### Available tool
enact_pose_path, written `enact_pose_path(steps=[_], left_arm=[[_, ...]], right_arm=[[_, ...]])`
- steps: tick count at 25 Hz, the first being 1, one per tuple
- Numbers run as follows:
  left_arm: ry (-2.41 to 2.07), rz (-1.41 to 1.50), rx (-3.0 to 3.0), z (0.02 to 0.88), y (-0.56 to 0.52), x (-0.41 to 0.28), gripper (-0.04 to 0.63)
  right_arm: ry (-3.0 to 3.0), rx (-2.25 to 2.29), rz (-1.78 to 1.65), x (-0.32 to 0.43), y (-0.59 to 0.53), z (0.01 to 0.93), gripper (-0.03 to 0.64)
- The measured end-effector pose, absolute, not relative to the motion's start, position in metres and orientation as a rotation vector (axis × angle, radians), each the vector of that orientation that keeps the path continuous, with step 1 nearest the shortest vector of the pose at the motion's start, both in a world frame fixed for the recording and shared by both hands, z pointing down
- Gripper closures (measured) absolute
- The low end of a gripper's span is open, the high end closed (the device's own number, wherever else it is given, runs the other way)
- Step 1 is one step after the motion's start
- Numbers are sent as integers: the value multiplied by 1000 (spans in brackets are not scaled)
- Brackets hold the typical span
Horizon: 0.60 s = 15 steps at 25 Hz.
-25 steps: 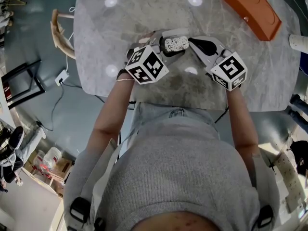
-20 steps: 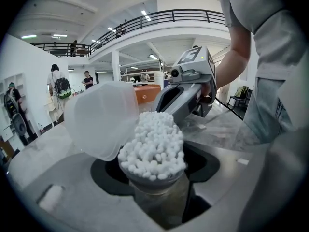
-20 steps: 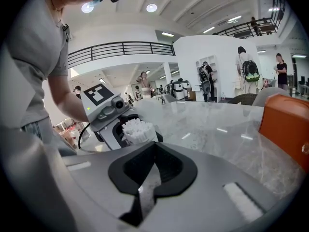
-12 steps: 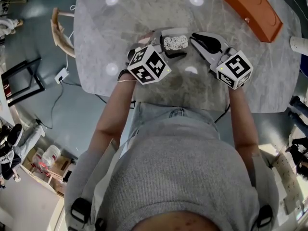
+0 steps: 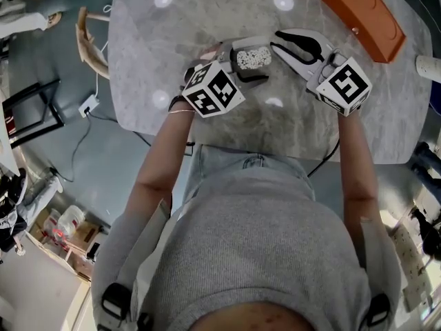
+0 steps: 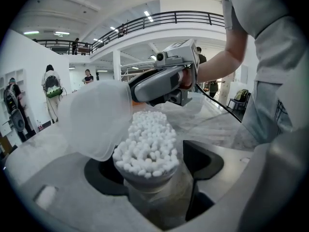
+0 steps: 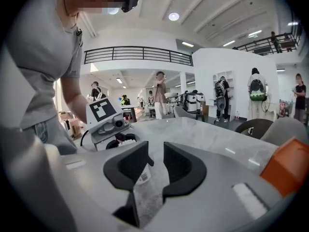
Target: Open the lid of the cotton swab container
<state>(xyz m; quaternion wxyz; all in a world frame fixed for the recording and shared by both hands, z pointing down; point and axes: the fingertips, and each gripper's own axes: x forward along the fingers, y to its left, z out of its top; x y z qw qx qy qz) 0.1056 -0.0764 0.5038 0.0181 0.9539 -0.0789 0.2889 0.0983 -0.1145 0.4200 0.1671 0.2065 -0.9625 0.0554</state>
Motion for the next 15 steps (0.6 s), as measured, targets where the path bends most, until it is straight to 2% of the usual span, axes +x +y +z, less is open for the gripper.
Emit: enact_pose_path(steps=[4,9,11,15], left_arm=[[-230,920,2966,504,-77,106,244],[-196,960,2972,507,-74,109,244],[-191,961,2974,507,-74,109,244],[-254,864,2964,501,-79,109,244]], right_arm=[[-2764,471,157,97,-110,410,480],[-2736,383,96,82,-109,411,482],[-2733,376,118,77,-111,410,540],[-2737,364,108,82,-113,415,548]])
